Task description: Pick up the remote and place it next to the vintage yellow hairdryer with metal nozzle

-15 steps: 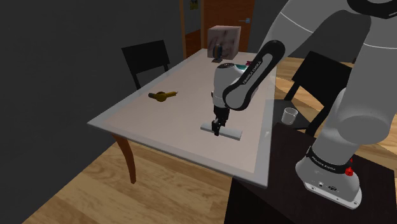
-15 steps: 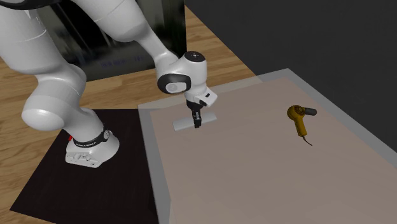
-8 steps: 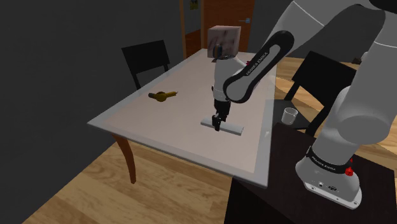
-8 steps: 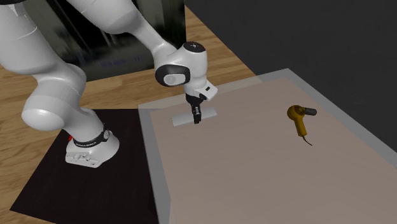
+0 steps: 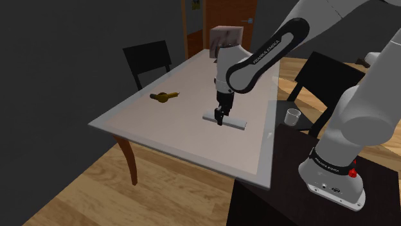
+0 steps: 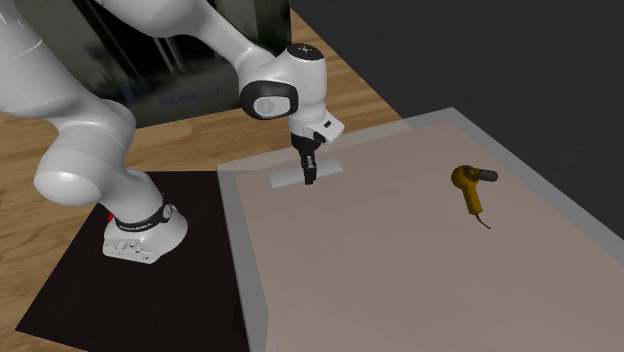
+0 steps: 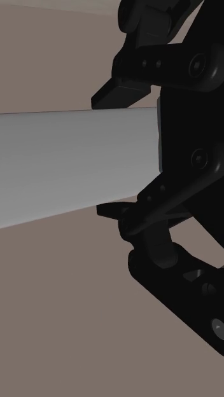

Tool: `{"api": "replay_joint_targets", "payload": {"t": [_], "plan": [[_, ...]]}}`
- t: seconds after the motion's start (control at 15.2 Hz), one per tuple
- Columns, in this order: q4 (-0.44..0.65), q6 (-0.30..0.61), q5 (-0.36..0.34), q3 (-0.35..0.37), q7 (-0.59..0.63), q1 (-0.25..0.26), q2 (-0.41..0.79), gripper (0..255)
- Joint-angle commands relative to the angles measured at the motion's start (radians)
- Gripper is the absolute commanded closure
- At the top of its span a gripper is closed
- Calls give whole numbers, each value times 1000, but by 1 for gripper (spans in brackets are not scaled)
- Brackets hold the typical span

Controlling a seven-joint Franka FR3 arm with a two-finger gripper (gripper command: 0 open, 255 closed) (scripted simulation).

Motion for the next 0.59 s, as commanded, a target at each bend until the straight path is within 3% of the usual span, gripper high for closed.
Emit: {"api": "replay_joint_targets", "payload": {"t": [0.0,0.53], "plan": [[9,-32,2,-1,-1,0,-23,255],[49,-155,7,-4,-4,1,-106,255]]}}
